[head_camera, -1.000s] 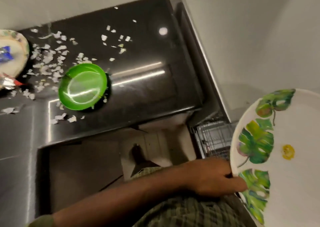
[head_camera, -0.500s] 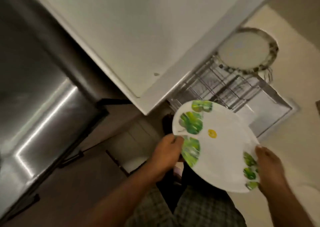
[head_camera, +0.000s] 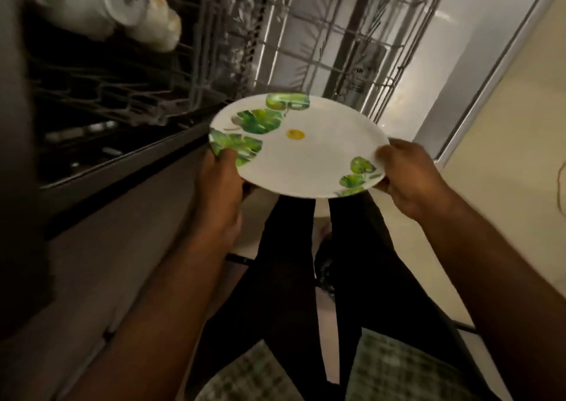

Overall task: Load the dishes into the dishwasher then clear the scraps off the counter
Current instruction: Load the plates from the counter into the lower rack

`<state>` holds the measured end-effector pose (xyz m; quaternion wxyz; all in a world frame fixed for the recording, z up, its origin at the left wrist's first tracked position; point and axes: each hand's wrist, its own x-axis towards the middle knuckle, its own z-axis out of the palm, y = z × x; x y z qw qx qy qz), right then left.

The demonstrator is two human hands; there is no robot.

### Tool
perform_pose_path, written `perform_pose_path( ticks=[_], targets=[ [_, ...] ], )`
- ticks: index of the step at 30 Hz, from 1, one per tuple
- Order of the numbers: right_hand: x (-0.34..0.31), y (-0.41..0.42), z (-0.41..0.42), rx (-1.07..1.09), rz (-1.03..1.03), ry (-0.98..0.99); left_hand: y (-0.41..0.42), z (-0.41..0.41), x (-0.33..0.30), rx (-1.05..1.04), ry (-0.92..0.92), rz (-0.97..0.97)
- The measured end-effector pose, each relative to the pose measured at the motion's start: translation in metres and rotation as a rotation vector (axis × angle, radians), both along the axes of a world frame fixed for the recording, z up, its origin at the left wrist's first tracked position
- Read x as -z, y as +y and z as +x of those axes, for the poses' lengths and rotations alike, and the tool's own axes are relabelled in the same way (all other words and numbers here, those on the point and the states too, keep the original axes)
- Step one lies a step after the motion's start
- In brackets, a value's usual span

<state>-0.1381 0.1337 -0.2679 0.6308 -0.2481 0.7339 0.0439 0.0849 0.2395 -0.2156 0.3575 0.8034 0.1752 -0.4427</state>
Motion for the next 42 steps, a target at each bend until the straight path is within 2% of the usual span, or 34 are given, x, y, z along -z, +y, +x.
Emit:
perform_pose_path(
  ticks=[4,18,24,33,42],
  targets=[
    [0.018,0.002,0.009,0.087,0.016,-0.048,0.002,0.006,0.020,-0.026,-0.070,-0.040],
    [0.040,0.004,0.009,0.313,0.147,-0.060,-0.017,0.007,0.039,0.275,-0.196,-0.092],
    [0.055,-0.011,-0.004,0.378,0.212,-0.012,-0.031,-0.002,0.047,0.280,-0.061,-0.180],
    [0.082,-0.023,0.007,0.411,0.253,-0.050,-0.052,0.005,0.068,0.283,-0.071,-0.167],
    [0.100,-0.032,0.021,0.402,0.265,0.041,-0.072,0.010,0.090,0.292,-0.104,-0.179]
  ],
)
